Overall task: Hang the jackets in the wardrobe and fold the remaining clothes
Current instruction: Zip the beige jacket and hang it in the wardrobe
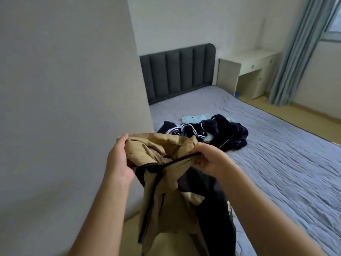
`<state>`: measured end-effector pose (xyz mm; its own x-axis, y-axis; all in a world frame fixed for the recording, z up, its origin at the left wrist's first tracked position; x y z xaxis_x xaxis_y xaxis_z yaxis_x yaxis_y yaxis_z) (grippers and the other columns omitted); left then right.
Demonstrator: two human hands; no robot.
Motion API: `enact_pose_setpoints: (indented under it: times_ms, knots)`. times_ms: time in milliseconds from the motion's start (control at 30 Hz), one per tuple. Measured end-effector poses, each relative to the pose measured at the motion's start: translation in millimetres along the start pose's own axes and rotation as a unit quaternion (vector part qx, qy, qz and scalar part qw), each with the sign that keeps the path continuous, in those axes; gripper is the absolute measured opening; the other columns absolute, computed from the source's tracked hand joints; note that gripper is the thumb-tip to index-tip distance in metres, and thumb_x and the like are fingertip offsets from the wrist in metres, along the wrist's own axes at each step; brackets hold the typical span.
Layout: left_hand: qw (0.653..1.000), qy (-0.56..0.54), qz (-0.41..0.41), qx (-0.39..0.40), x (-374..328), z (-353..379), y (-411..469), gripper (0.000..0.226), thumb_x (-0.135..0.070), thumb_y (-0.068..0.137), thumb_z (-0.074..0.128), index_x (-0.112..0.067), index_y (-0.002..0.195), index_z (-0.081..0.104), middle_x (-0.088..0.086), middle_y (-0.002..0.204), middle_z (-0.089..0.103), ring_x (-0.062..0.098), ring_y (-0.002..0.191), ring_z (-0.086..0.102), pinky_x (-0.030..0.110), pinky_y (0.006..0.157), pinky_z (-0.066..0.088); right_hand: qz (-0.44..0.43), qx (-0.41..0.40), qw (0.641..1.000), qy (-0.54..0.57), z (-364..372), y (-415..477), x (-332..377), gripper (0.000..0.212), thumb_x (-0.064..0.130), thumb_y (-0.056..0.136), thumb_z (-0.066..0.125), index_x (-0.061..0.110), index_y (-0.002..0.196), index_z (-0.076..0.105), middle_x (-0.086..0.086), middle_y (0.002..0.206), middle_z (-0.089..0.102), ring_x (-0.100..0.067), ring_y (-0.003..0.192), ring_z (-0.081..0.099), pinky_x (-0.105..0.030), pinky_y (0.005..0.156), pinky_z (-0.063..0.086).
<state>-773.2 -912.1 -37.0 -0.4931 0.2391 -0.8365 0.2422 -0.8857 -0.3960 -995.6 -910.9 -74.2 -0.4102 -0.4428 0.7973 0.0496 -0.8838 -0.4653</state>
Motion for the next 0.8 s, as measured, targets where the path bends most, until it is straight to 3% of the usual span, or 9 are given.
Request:
enact_pose_setpoints:
  times_ms: [133,333,433,533,700,800]
  knots:
    - [0.992,-0.061,0.059,-0.092,-47.8,-120.1,-43.4,0.012,-0.031,0.090,0.061,-0.019,0.092,0.061,0.002,0.093,0.067,0.017,0.084,0.064,0.033,0.069,0.051,0.019,0.115,0.992,0.054,89.9,-28.7,-45.5,0.025,-0.007,0.090,0.038,0.012,0.089,0.055,-0.007,0.070,0.057,-0.015,0.057,0.055,-0.021,0.044,0.049]
    - [0.966,-0.051,0.150,-0.202,-78.5,-284.5,-133.7,0.014,-0.029,0.093,0.056,-0.017,0.092,0.065,0.004,0.094,0.070,0.018,0.088,0.066,0.037,0.079,0.051,-0.104,0.155,0.973,-0.138,231.7,-87.9,-114.6,0.022,-0.006,0.085,0.045,0.010,0.084,0.061,-0.011,0.077,0.061,-0.023,0.071,0.060,-0.033,0.060,0.050]
    - [0.941,-0.073,0.181,-0.276,-85.1,-359.0,-179.0,0.014,-0.031,0.093,0.057,-0.019,0.093,0.064,0.004,0.094,0.070,0.018,0.085,0.066,0.033,0.070,0.050,-0.141,0.219,0.948,-0.184,295.9,-125.4,-154.2,0.026,-0.006,0.086,0.045,0.012,0.086,0.064,-0.008,0.074,0.067,-0.021,0.067,0.065,-0.031,0.056,0.053]
    - [0.910,-0.121,0.198,-0.345,-89.6,-419.7,-221.0,0.016,-0.032,0.093,0.057,-0.018,0.097,0.064,0.004,0.090,0.070,0.017,0.079,0.066,0.029,0.060,0.049,-0.164,0.282,0.922,-0.210,351.8,-156.6,-193.4,0.025,-0.004,0.091,0.050,0.014,0.088,0.067,-0.007,0.075,0.070,-0.022,0.072,0.068,-0.036,0.064,0.059]
    - [0.849,-0.178,0.213,-0.450,-89.4,-502.9,-279.7,0.023,-0.039,0.087,0.064,-0.018,0.095,0.068,0.011,0.105,0.069,0.027,0.094,0.067,0.046,0.086,0.054,-0.186,0.375,0.867,-0.270,436.5,-199.0,-255.5,0.027,-0.003,0.089,0.055,0.019,0.085,0.068,-0.012,0.082,0.071,-0.032,0.082,0.068,-0.052,0.077,0.057]
    - [0.793,-0.217,0.230,-0.521,-84.2,-545.8,-313.2,0.029,-0.040,0.086,0.065,-0.021,0.108,0.065,0.009,0.111,0.065,0.027,0.100,0.063,0.047,0.091,0.051,-0.152,0.438,0.837,-0.290,484.9,-221.8,-298.3,0.026,-0.003,0.090,0.056,0.019,0.085,0.069,-0.016,0.086,0.070,-0.036,0.086,0.068,-0.053,0.078,0.057]
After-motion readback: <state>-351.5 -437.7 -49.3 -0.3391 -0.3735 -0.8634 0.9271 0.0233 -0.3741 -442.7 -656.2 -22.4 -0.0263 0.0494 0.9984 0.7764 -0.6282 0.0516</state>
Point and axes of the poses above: each hand's wrist, its own y-axis towards the middle knuckle, its own z-axis out of the palm, x = y × z, the point moved 3 cm from there along y, towards the middle knuckle
